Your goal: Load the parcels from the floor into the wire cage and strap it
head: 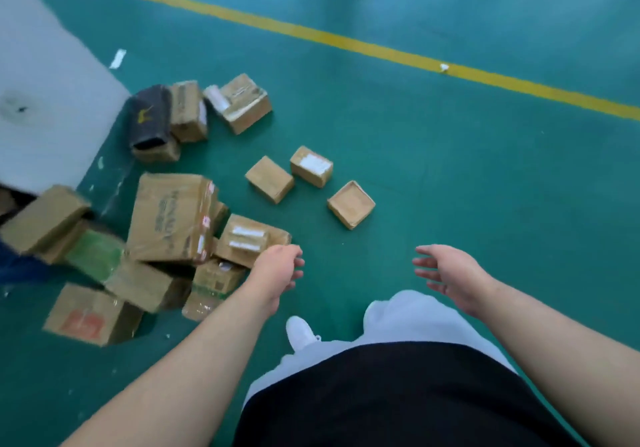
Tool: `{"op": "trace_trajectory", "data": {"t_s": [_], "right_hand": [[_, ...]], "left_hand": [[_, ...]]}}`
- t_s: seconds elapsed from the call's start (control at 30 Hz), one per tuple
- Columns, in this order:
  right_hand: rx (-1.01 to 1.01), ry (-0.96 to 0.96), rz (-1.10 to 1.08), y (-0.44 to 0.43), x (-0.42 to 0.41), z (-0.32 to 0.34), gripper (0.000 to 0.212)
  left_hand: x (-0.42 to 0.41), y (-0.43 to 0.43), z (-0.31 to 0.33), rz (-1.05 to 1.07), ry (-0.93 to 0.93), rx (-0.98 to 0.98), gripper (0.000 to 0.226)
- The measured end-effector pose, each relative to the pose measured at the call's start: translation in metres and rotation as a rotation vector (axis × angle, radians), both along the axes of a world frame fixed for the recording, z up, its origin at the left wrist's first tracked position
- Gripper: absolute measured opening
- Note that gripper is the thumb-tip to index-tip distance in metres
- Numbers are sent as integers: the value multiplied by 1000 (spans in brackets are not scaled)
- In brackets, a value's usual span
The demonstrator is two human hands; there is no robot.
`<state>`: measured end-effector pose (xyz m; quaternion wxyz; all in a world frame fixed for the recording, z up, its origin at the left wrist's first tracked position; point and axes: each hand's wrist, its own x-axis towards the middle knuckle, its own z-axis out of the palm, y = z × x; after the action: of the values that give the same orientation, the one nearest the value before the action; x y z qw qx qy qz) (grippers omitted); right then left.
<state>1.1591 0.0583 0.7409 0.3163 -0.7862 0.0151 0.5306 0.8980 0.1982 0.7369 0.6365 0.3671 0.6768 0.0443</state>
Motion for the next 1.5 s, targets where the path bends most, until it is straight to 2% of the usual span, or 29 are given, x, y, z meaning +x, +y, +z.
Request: {"op": "trace_trajectory", "data": {"t_s": [0.1,0.2,0.4,0.5,0.67,0.77,0.87,0.97,1.07,1.13,1.23,1.33,1.43,1.5], "right_hand": [[4,32,-133,3,21,-7,25],[-24,59,-159,14,47,-18,23],[-70,15,45,79,142,-60,23],[-133,-24,297,125,202,-85,24],[-258,-98,1116,204,290,-116,27],[-327,-146,1387,252,328,-152,30],[-388,-216,1323,291,352,-208,36],[-481,-269,1200,315,362,-298,39],[-535,-220,1097,318,348,-389,41],[-504,-143,1084,322,322,-441,40],[-444,-12,1204,322,292,-525,44],[-462,-21,1242,319,274,-608,53],[-480,-89,1064,319,261,-669,64],[-509,-64,907,319,258,-696,72]], "left_hand": [[50,49,-1,-91,1,19,16],[104,78,-14,-158,21,-25,21],[206,112,-66,-179,84,-210,26],[240,136,-89,-129,147,-280,27],[277,185,-116,-67,228,-276,19],[294,218,-148,-106,250,-288,17],[303,240,-202,-148,284,-352,26],[311,254,-285,-231,334,-426,22],[314,261,-379,-323,376,-483,17],[313,263,-433,-265,387,-544,18],[315,260,-512,-149,352,-638,24],[316,247,-592,-78,316,-685,41],[316,235,-646,-11,302,-710,48],[315,227,-665,-14,297,-734,52]]}}
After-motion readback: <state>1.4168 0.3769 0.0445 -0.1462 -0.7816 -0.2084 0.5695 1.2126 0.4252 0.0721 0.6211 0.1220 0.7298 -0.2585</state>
